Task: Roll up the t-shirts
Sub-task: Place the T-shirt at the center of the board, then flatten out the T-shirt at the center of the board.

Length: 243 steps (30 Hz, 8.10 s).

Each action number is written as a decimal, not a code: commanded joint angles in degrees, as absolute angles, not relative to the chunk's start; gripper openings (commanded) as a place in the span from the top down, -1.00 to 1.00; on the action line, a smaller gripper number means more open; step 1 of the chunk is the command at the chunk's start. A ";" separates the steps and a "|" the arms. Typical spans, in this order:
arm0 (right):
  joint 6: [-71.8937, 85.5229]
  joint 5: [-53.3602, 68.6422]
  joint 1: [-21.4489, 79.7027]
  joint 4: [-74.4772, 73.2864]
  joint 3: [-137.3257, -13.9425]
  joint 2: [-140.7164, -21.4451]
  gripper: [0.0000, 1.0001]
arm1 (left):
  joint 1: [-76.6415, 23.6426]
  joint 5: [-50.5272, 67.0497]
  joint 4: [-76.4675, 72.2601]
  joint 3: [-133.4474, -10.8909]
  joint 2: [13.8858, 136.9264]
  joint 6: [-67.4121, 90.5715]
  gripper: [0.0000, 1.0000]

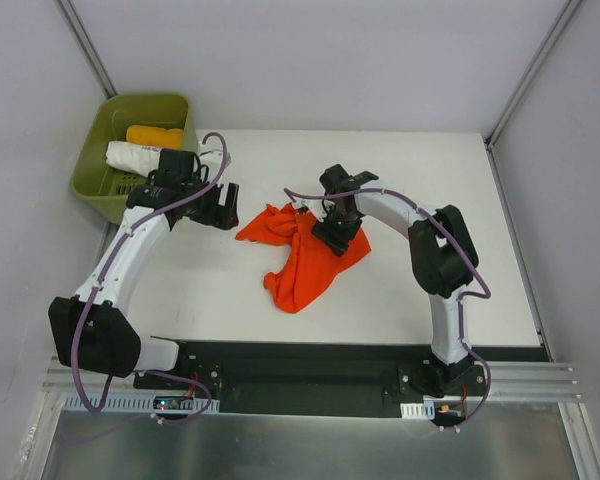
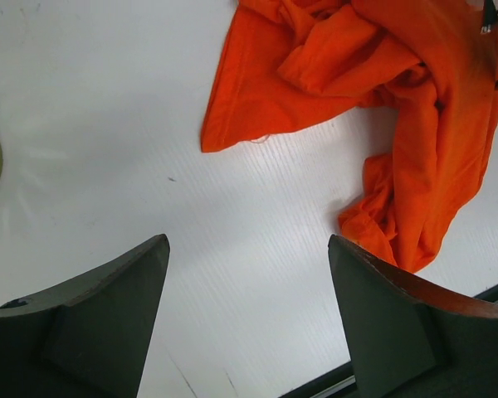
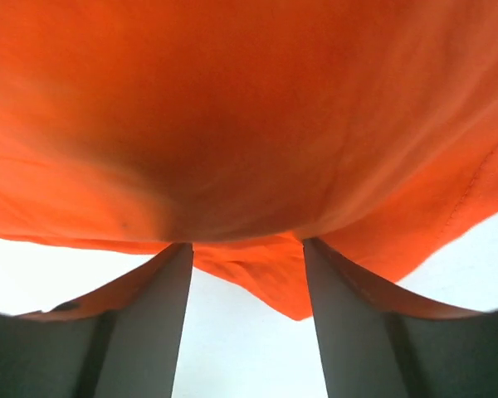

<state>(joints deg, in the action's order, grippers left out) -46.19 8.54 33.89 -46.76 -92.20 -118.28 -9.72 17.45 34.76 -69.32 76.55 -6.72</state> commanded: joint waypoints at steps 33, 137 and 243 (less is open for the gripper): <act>-50.62 18.63 43.04 -53.53 -94.21 -94.72 -0.23 | -9.67 19.07 34.36 -77.88 80.53 -4.75 -0.51; -63.72 8.98 57.57 -36.30 -65.48 -100.11 0.29 | -2.20 29.70 36.83 -66.62 66.36 -1.76 -0.58; -51.06 6.95 21.18 -52.73 -130.16 -143.35 0.35 | -16.61 31.20 44.56 -77.61 93.43 -10.55 -0.52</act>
